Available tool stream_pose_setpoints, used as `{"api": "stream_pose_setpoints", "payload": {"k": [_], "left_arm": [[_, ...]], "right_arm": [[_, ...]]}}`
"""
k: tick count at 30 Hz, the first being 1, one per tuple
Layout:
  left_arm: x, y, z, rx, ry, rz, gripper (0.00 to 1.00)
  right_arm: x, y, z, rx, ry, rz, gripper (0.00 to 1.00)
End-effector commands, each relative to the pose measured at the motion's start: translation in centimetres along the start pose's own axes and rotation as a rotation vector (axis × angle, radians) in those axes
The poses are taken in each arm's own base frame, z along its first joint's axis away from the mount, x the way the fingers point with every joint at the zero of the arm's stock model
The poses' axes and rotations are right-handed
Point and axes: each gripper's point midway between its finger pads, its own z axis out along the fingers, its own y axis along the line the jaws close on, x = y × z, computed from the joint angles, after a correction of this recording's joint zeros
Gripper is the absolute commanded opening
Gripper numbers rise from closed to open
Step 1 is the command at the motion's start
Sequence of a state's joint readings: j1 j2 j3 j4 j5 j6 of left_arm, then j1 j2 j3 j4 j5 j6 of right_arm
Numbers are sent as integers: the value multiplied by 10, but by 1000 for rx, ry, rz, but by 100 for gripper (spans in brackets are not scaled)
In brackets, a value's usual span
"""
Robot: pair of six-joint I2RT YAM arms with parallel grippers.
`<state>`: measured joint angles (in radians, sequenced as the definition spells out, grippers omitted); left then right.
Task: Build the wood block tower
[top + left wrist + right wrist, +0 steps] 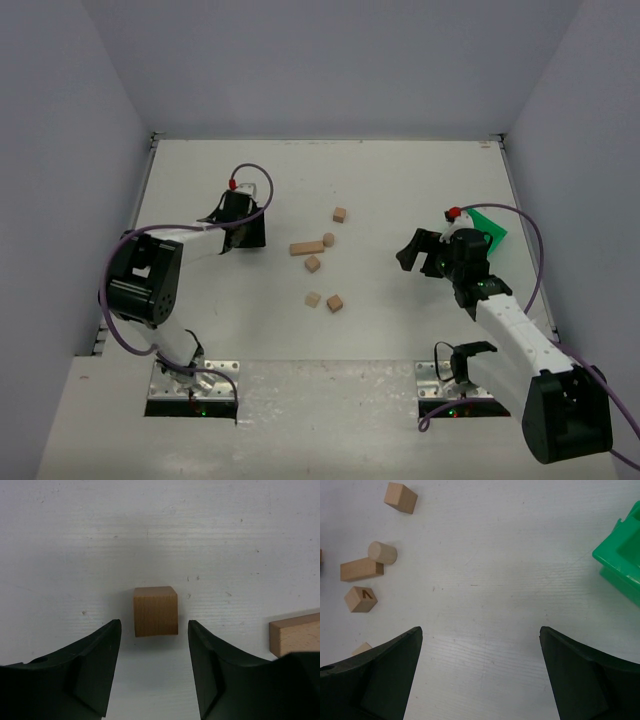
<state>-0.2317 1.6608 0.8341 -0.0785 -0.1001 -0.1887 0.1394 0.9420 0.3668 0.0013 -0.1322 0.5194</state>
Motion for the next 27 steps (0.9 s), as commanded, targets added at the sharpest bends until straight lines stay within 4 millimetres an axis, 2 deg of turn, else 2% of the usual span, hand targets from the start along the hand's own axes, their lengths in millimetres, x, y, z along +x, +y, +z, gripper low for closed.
{"api": "stream_pose_setpoints", "payload": {"k": [1,3,4,5,6,9,11,14,16,18,19,20,21,23,27], "left_arm": [[-6,2,-3,8,-19,-16,62],[-11,1,-6,8,-27,-17,80],[-12,2,-10,7,-27,-18,86],[-14,1,-10,10,-29,-17,86],[-17,-1,-15,16,-39,-19,98],[-33,-15,-38,88,-88,-38,100],[-40,-31,-56,134,-121,-42,100],[-43,-72,-91,167,-171,56,100],[-38,-114,-115,258,-205,147,100],[-23,-156,-135,377,-205,236,100],[-22,-161,-136,398,-205,240,100],[1,-187,-143,468,-171,309,100],[5,-190,-139,470,-158,316,100],[46,-221,-141,544,-76,402,100],[95,-257,-142,621,21,525,100]], "right_arm": [[-14,3,0,-10,-53,-18,99],[-14,3,0,-12,-51,-18,99],[-14,3,0,-13,-49,-19,99],[-14,3,0,-13,-48,-19,99],[-14,4,0,-14,-47,-19,99],[-13,3,0,-13,-44,-18,99],[-12,3,0,-12,-43,-17,99],[-12,3,-1,-8,-41,-15,99],[-14,3,-1,-7,-46,-15,99],[-14,3,-3,-5,-49,-18,99],[-13,2,-3,0,-48,-18,99],[-14,2,-4,0,-57,-16,99],[-14,1,-4,1,-56,-17,99],[-13,2,-5,-4,-54,-15,99],[-13,3,-5,-4,-56,-15,99]]}}
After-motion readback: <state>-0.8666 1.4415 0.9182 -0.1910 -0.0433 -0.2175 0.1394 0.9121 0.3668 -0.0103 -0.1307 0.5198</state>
